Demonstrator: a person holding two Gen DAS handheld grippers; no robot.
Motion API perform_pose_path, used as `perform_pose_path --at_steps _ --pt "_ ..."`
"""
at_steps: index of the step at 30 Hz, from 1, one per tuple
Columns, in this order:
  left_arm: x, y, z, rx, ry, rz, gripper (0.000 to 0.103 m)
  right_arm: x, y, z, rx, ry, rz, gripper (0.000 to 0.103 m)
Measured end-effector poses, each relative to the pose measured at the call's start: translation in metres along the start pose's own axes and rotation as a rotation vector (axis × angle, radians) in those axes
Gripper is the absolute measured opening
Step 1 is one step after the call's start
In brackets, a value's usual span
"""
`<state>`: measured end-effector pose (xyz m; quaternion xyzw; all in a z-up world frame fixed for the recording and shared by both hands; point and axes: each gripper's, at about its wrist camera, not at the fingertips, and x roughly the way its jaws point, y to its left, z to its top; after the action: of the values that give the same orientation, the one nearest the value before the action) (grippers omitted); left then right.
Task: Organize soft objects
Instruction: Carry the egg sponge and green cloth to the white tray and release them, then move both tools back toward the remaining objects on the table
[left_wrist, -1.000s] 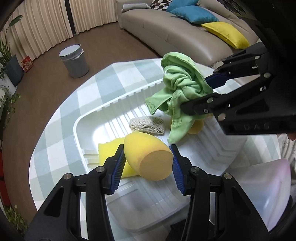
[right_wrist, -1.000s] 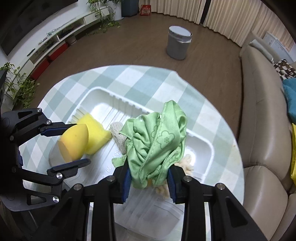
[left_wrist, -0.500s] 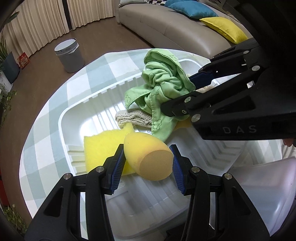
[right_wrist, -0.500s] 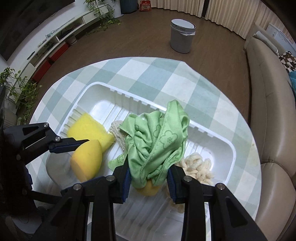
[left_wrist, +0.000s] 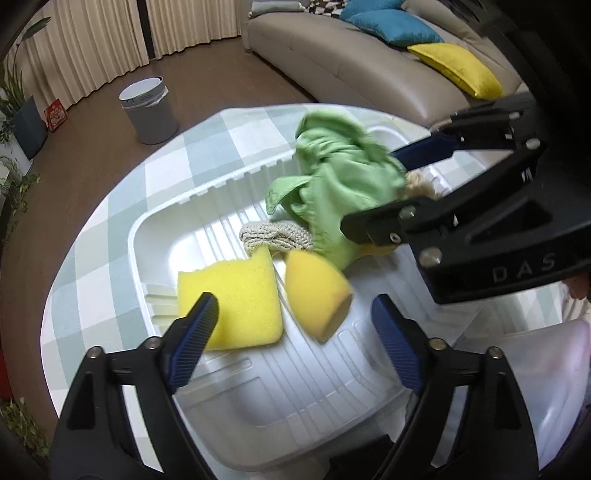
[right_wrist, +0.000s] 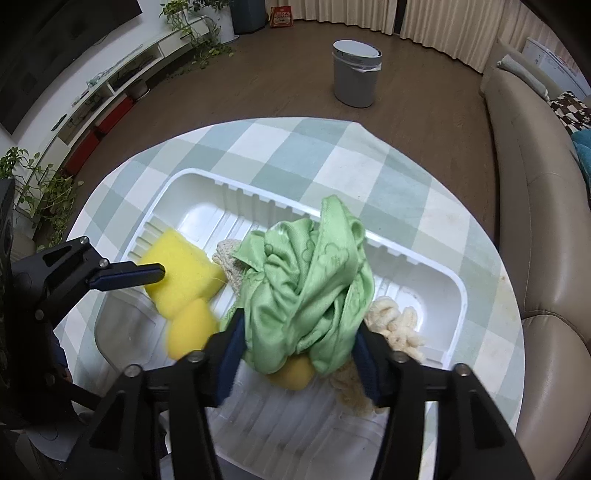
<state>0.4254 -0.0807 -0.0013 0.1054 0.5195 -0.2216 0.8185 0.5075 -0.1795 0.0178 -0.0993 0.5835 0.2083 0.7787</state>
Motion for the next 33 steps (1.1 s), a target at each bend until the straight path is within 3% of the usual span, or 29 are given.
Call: perform_pose_path --at_steps 4,10,17,21,26,33 --pt "-0.014 0.001 0.001 -0.009 -0.023 0.013 0.093 -0.012 -0.002 -0.004 0.006 -0.023 0.004 0.075" --pt "-0.04 0.005 -0.003 -0.039 -0.063 0.016 0.093 -0.042 -0.007 -0.01 0.034 -0.077 0.009 0.088" --pt "-0.103 0.014 -0.022 -0.092 -0.196 0.027 0.103 -0.098 -0.013 -0.037 0.069 -0.184 0.048 0.099" --pt "-0.148 0.017 -0.05 -0.127 -0.288 0.015 0.103 -0.135 -0.019 -0.064 0.104 -0.253 0.061 0.103" --pt "-0.191 0.005 -0.101 -0.127 -0.402 -0.006 0.103 -0.186 -0.024 -0.123 0.175 -0.389 0.101 0.103" --pt "-0.206 -0.031 -0.186 -0.103 -0.463 -0.045 0.103 -0.21 0.0 -0.213 0.216 -0.509 0.131 0.103"
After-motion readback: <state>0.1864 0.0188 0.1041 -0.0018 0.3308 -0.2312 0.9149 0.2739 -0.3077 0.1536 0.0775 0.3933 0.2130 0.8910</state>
